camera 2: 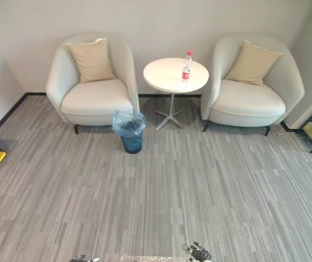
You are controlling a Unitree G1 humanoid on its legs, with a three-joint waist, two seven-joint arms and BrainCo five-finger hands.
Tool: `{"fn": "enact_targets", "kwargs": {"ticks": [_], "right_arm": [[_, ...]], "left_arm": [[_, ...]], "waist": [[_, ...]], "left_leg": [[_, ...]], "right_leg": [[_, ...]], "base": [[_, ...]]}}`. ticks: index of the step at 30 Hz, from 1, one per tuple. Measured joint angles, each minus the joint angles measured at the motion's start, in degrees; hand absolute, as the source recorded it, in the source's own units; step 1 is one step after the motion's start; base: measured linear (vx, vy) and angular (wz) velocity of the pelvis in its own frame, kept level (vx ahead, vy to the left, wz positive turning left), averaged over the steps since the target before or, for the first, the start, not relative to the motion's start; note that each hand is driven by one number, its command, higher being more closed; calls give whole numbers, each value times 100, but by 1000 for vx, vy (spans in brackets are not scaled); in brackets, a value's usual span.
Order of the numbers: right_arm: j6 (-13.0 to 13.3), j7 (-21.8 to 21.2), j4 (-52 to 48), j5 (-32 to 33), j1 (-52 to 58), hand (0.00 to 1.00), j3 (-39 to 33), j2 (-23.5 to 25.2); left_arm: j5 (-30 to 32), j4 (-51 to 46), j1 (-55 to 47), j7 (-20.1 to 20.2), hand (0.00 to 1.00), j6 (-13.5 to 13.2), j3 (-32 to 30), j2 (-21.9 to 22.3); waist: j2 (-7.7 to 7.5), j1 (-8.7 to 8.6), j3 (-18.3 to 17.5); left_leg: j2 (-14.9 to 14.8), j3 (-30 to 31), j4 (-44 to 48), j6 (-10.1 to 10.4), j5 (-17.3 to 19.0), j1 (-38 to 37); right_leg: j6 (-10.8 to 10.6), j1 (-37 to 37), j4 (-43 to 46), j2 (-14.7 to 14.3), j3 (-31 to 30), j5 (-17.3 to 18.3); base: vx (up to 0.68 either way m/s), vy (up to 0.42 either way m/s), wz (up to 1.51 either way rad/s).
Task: Gather rubbish on tea table into small bin, then transfer packed bag to large trash can.
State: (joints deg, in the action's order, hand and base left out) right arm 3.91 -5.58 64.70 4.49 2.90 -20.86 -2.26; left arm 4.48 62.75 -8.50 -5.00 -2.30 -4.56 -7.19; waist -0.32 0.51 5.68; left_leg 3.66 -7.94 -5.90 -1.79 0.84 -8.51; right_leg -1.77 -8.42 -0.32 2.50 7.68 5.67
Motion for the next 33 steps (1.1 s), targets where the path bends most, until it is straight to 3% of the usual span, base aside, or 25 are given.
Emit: {"fn": "enact_targets", "kwargs": {"ticks": [29, 33], "right_arm": [[-20, 60, -7, 25, -57, 0, -152, 25], [-20, 67, -79, 70, -71, 0, -162, 84]], "left_arm": [[95, 30, 98, -64, 0, 46, -17, -7], [92, -29, 139, -86, 0, 54, -123, -18]], "waist": [[-19, 0, 160], [-51, 0, 250]], "left_leg": [[-12, 30, -6, 8, 1, 125], [-63, -134, 136, 97, 108, 194]], "right_leg": [[0, 46, -119, -18, 51, -47], [33, 90, -56, -46, -80, -16]], "base": [[-13, -12, 1], [18, -30, -14]]}}
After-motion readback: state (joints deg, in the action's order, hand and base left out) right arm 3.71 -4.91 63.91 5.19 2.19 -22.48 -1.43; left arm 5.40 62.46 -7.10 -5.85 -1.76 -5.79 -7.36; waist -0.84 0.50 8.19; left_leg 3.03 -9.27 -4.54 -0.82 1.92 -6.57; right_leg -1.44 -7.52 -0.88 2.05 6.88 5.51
